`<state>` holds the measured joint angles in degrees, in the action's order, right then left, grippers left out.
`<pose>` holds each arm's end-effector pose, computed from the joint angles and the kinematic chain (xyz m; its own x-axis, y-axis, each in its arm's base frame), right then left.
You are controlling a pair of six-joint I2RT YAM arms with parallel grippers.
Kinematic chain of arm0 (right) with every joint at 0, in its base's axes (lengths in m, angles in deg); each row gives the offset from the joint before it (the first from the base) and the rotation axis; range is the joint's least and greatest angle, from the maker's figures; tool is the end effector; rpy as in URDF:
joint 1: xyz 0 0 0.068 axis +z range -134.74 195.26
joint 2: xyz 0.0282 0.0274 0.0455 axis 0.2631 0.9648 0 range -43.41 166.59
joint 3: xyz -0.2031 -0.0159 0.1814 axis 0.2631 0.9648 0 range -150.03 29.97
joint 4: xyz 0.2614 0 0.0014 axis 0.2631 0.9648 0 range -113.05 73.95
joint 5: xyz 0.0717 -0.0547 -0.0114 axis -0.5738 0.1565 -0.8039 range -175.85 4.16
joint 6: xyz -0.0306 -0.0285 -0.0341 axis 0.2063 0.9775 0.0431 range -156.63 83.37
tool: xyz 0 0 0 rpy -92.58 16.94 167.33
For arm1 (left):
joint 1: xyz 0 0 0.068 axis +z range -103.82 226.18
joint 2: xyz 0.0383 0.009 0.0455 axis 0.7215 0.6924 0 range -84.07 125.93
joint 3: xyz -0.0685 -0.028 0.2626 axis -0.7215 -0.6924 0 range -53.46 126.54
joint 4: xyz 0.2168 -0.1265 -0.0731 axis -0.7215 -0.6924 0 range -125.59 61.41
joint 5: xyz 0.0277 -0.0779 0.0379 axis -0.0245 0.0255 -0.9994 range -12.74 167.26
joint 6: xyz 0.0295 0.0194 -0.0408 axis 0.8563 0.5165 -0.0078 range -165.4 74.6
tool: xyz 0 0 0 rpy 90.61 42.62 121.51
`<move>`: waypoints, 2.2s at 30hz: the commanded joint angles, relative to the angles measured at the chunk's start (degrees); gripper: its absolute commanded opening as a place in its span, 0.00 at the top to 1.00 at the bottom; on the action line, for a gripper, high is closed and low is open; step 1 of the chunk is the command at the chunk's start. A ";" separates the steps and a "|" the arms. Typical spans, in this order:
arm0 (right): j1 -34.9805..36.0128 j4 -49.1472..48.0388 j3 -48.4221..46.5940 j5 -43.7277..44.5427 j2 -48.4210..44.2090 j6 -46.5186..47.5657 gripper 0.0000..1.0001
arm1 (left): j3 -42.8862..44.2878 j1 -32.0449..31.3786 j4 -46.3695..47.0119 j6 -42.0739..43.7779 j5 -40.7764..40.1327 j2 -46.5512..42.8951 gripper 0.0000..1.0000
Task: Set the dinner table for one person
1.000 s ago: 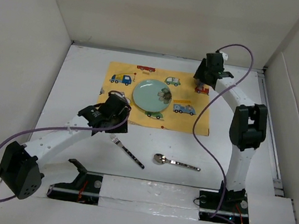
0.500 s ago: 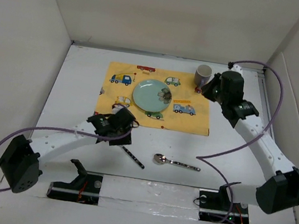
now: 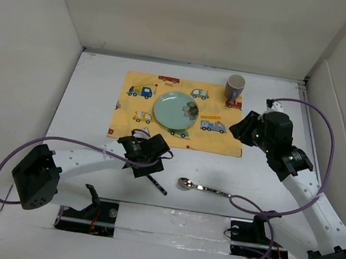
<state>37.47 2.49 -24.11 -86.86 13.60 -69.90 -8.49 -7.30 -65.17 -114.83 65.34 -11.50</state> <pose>0.2037 0.0838 0.3301 -0.5844 0.3540 -0.7302 -0.0858 0.8679 0.4894 0.1447 -0.1831 0.2071 -0.8742 -0.3587 -0.3272 -0.2441 0.9073 -0.3423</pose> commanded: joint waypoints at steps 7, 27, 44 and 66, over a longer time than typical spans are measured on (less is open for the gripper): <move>1.07 2.58 1.18 -10.92 -4.54 0.32 0.61 | -2.08 -0.67 1.07 -13.88 2.60 4.94 0.55; 8.10 6.80 -0.41 -10.41 -6.74 1.90 0.61 | 8.79 -2.43 -11.64 -8.94 -9.23 3.72 1.00; 5.03 8.82 1.79 -11.99 -6.65 1.20 1.00 | 32.01 28.69 15.13 58.34 -0.82 22.42 1.00; 8.28 22.00 5.39 -8.30 -3.76 -4.96 0.38 | 43.45 33.17 14.25 63.71 0.49 44.32 1.00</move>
<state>45.34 20.76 -19.74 -95.06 7.90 -73.66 32.69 26.25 -51.90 -52.32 64.97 32.52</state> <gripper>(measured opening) 0.617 0.107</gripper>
